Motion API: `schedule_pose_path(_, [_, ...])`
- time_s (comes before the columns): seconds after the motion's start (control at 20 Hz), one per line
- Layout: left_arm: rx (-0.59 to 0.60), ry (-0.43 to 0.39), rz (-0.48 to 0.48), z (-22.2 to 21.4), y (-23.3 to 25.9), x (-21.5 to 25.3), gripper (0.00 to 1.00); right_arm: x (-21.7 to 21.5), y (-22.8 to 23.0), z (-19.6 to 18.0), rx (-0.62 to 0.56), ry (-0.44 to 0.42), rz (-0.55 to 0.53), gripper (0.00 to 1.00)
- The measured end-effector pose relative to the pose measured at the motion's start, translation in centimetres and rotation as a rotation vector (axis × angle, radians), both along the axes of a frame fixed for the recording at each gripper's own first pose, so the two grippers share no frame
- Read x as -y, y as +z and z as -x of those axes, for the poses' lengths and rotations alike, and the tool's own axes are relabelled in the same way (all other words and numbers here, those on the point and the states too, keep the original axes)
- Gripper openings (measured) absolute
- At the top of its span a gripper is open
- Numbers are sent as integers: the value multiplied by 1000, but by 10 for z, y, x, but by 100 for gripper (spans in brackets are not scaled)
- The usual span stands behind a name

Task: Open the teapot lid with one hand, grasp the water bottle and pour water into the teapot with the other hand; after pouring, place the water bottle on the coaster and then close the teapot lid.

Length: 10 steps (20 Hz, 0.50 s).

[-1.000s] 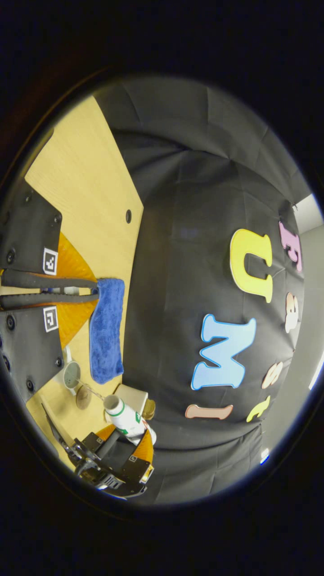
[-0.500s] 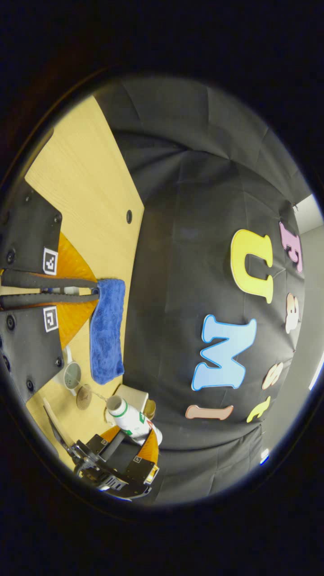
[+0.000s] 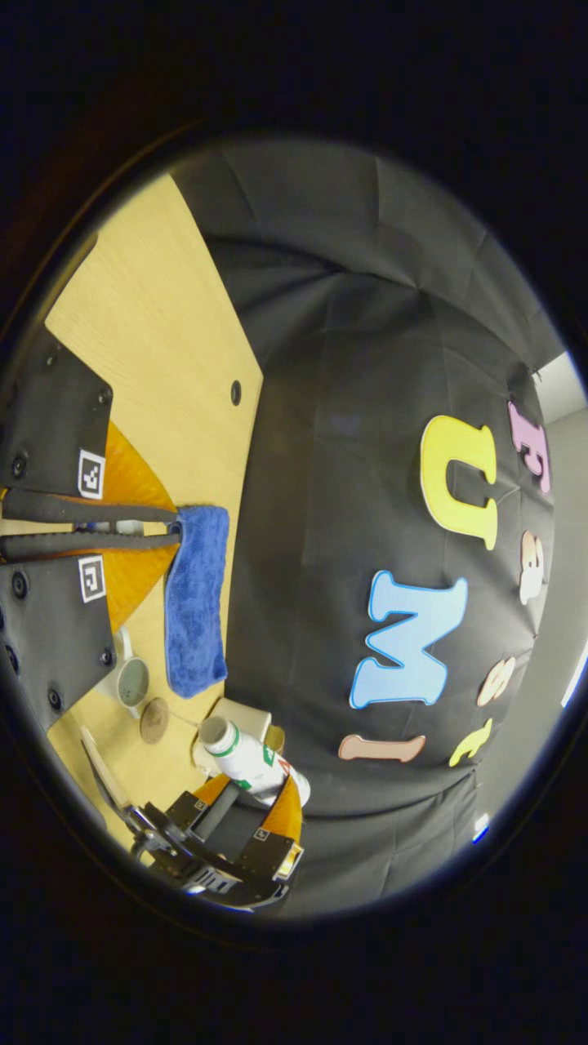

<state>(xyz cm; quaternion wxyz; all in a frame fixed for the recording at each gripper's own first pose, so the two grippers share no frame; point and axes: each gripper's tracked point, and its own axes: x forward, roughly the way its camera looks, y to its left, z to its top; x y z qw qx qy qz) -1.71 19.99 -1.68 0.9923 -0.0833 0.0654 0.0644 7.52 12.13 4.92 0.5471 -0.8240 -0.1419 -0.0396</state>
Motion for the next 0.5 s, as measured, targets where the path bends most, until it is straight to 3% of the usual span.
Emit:
schedule_pose_path(0.05, [0, 1, 0, 0, 0, 0, 11, -2, 1, 0, 3, 6, 6, 77])
schedule_pose_path(0.1, [1, 2, 0, 0, 0, 0, 15, -4, 2, 0, 7, 11, 12, 77])
schedule_pose_path(0.45, [1, 9, 1, 0, 0, -1, 15, -15, 16, 3, 43, 49, 82, 77])
schedule_pose_path(0.5, [1, 10, 3, 1, 0, -1, 11, -15, 17, 4, 47, 53, 89, 77])
